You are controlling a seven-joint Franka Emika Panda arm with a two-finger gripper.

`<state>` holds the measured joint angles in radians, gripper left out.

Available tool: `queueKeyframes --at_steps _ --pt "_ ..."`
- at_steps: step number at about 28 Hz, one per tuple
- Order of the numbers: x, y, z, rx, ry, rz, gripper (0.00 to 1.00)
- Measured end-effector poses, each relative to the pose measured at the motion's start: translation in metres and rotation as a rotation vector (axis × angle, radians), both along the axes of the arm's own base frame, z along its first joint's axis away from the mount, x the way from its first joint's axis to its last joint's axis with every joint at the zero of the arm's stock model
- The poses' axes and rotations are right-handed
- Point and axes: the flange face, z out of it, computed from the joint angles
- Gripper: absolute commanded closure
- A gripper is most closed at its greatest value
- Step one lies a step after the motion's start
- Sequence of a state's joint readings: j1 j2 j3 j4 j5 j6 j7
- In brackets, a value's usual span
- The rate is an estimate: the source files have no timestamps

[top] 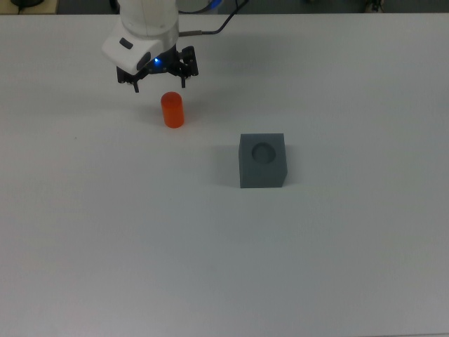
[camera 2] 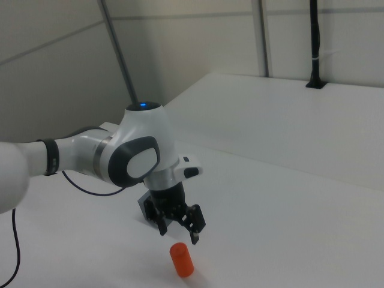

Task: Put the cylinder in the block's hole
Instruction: 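Move the open gripper over the orange cylinder and lower it, then close the gripper around the orange cylinder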

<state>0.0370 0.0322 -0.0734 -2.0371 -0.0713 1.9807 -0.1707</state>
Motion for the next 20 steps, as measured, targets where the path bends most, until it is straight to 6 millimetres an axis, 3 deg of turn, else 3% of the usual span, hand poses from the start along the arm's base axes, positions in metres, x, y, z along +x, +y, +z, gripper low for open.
queueKeyframes --at_steps 7,9,10,14,15,18,20 --pt "0.003 0.002 -0.040 -0.016 0.073 0.016 0.00" --pt "0.004 0.004 -0.048 -0.016 0.082 0.021 0.05" --pt "0.004 0.005 -0.051 -0.016 0.086 0.024 0.25" --pt "0.005 0.012 -0.059 -0.017 0.098 0.038 0.63" --pt "0.006 0.014 -0.060 -0.017 0.100 0.040 0.79" --pt "0.006 0.016 -0.061 -0.018 0.101 0.045 0.98" --pt "0.006 0.016 -0.060 -0.018 0.099 0.045 1.00"
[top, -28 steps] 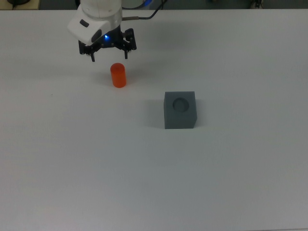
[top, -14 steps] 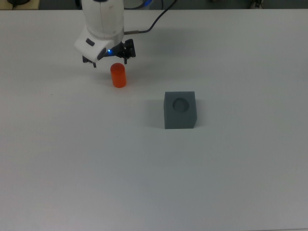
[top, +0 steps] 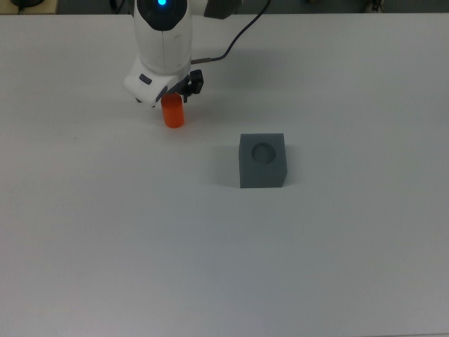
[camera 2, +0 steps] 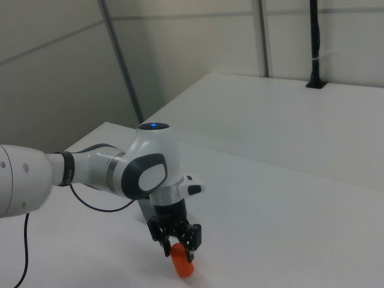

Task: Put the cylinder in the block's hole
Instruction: 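Close the gripper around the orange cylinder, then lift the orange cylinder and carry it toward the grey block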

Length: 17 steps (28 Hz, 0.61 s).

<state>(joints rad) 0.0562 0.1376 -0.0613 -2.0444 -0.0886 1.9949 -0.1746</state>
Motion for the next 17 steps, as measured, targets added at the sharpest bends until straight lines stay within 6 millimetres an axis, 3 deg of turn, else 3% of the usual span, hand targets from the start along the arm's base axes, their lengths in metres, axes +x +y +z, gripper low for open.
queueKeyframes --at_steps 9,17 --pt "0.007 0.000 0.012 0.000 -0.029 0.001 1.00" --pt "0.033 0.015 0.062 0.034 -0.139 -0.002 1.00"
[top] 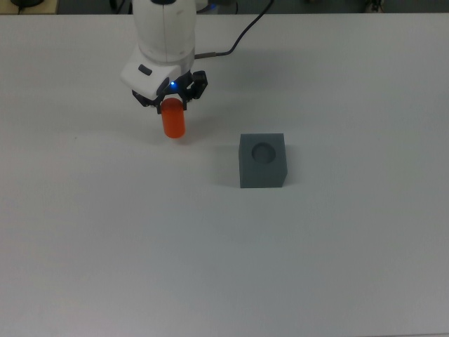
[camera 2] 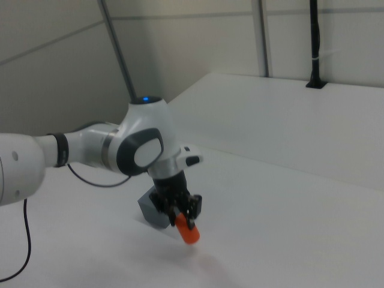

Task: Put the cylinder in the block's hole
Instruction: 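Lift the orange cylinder and carry it toward the grey block, then lower the orange cylinder into the hole of the grey block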

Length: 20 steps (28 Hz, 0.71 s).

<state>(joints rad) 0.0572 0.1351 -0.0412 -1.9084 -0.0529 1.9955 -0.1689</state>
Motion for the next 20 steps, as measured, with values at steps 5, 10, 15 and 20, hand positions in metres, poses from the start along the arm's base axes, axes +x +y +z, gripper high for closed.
queueKeyframes --at_steps 5,10,15,20 --pt "0.013 0.013 0.039 0.052 -0.051 -0.074 1.00" --pt "0.023 0.037 0.072 0.068 -0.066 -0.139 1.00" --pt "0.037 0.072 0.080 0.079 -0.071 -0.156 1.00" --pt "0.051 0.101 0.061 0.079 -0.052 -0.175 1.00"
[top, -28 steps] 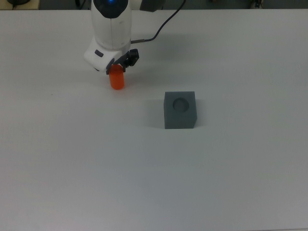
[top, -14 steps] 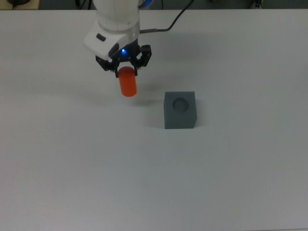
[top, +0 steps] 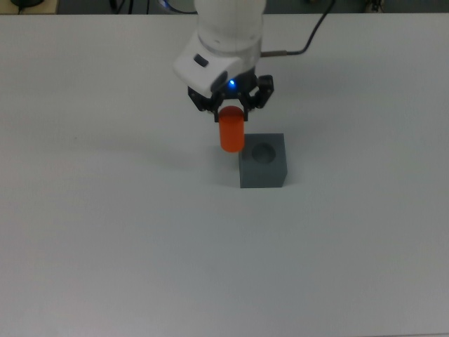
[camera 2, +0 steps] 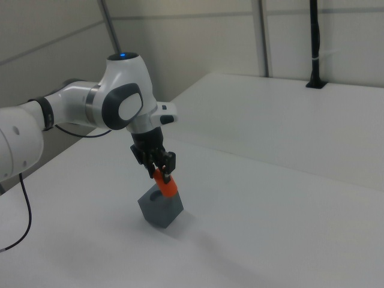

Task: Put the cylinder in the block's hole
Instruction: 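Lower the orange cylinder into the hole of the grey block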

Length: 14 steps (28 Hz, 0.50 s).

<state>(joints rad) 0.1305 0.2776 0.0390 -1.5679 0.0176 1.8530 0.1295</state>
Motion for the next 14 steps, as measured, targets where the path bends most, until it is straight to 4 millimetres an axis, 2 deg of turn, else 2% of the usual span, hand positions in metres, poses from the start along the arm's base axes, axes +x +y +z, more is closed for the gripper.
queueKeyframes --at_steps 7,14 --pt "0.008 0.034 -0.036 -0.007 0.048 -0.020 1.00" --pt "0.010 0.051 -0.035 -0.002 0.041 -0.002 1.00"
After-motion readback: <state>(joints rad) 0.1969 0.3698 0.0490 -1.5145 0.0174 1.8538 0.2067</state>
